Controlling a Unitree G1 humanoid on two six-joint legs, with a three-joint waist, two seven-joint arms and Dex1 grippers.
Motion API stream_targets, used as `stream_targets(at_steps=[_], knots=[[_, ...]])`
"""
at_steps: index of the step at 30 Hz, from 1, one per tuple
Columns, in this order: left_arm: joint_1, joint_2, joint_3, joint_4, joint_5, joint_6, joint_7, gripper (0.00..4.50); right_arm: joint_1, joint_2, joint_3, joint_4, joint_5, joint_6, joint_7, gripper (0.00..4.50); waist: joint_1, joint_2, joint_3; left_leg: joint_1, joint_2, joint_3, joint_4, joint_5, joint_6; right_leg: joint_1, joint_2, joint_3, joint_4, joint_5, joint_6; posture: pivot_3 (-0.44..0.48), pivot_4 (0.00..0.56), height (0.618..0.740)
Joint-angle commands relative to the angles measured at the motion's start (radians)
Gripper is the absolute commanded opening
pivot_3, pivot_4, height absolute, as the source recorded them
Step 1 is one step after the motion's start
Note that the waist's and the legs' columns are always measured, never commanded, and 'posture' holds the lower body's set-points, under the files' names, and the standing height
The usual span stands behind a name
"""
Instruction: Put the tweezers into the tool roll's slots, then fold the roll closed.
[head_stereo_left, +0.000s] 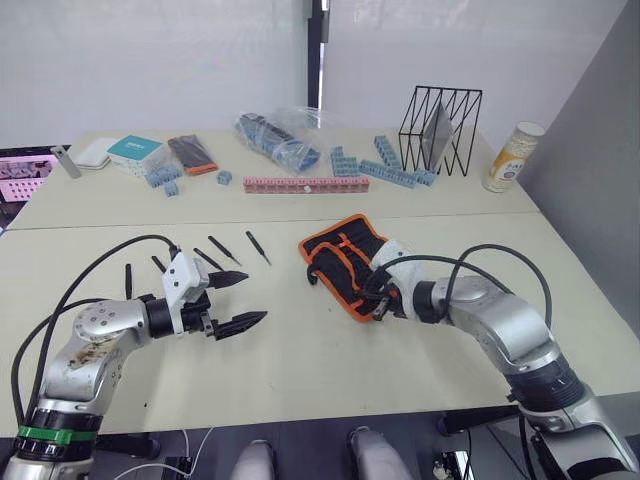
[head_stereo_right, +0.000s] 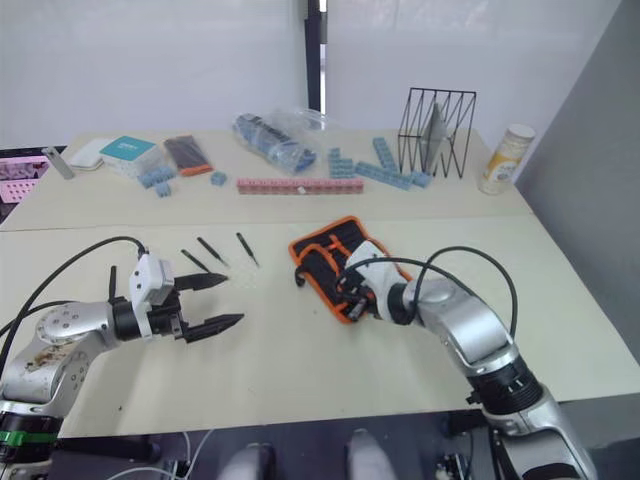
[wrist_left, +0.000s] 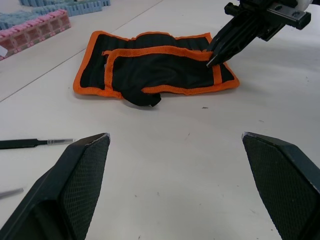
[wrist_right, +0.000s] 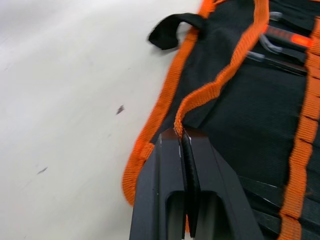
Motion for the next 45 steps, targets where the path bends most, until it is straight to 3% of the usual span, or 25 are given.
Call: stream_targets(at_steps=[1, 5, 13, 18, 25, 28, 34, 39, 45], knots=[[-0.064, -0.003, -0.03, 0.049, 0.046, -0.046, -0.014, 4.5, -0.007, -0.004, 0.023, -0.052, -0.023, -0.05, 0.031, 0.06, 0.001, 0.0, 0.0, 0.0, 0.0, 0.0, 0.0, 0.0, 0.0, 0.0, 0.0, 0.0, 0.0, 0.0, 0.0, 0.0, 0.15, 0.737], [-0.19, -0.02, -0.09, 0.171, 0.112, -0.083, -0.029, 4.5, 0.0, 0.002, 0.045, -0.079, -0.043, -0.072, 0.05, 0.06, 0.004, 0.0, 0.0, 0.0, 0.0, 0.0, 0.001, 0.0, 0.0, 0.0, 0.0, 0.0, 0.0, 0.0, 0.0, 0.0, 0.15, 0.737], [-0.485, -0.139, -0.231, 0.534, 0.276, -0.324, -0.112, 4.5, 0.035, 0.003, 0.035, -0.094, -0.059, -0.073, 0.053, 0.06, 0.027, -0.001, 0.0, -0.001, -0.001, -0.001, 0.002, 0.0, 0.0, 0.0, 0.0, 0.0, 0.0, 0.001, 0.001, 0.0, 0.15, 0.737], [-0.646, -0.219, -0.307, 0.817, 0.408, -0.542, -0.107, 4.5, 0.049, -0.002, 0.024, -0.1, -0.065, -0.069, 0.048, 0.06, 0.032, -0.001, 0.0, -0.003, -0.002, -0.002, 0.002, 0.0, 0.0, 0.001, 0.0, 0.0, 0.0, 0.001, 0.002, 0.0, 0.15, 0.737], [-0.795, -0.31, -0.352, 1.071, 0.536, -0.762, -0.041, 4.5, 0.072, 0.016, -0.022, -0.132, -0.045, -0.018, 0.022, 0.06, 0.034, -0.001, 0.0, -0.005, -0.002, -0.003, 0.003, 0.0, 0.0, 0.0, 0.0, -0.001, 0.0, 0.001, 0.003, 0.0, 0.15, 0.737], [-0.834, -0.337, -0.358, 1.146, 0.577, -0.838, 0.007, 3.72, 0.08, 0.02, -0.038, -0.144, -0.041, 0.002, 0.009, 0.0, 0.035, -0.001, 0.0, -0.005, -0.002, -0.003, 0.003, 0.0, 0.0, 0.0, 0.0, -0.001, 0.0, 0.002, 0.003, 0.0, 0.15, 0.737], [-0.872, -0.331, -0.42, 1.229, 0.711, -0.978, 0.114, 1.75, 0.088, 0.024, -0.07, -0.151, -0.029, 0.032, -0.009, 0.0, 0.035, -0.001, 0.0, -0.005, -0.003, -0.004, 0.004, 0.0, 0.0, 0.0, 0.0, -0.001, 0.0, 0.002, 0.003, 0.0, 0.15, 0.737], [-0.892, -0.326, -0.41, 1.232, 0.723, -1.067, 0.139, 0.04, 0.097, -0.001, -0.085, -0.162, -0.032, 0.043, -0.01, 0.0, 0.039, -0.001, 0.0, -0.005, -0.003, -0.004, 0.004, 0.0, 0.0, 0.0, 0.0, -0.001, 0.0, 0.002, 0.003, 0.0, 0.15, 0.737], [-0.879, -0.278, -0.411, 1.207, 0.714, -1.164, 0.083, 0.01, 0.095, -0.029, -0.108, -0.22, -0.006, 0.088, 0.006, 0.0, 0.039, -0.001, 0.0, -0.005, -0.003, -0.004, 0.004, 0.0, 0.0, 0.0, 0.0, -0.001, 0.001, 0.002, 0.004, 0.0, 0.15, 0.737]])
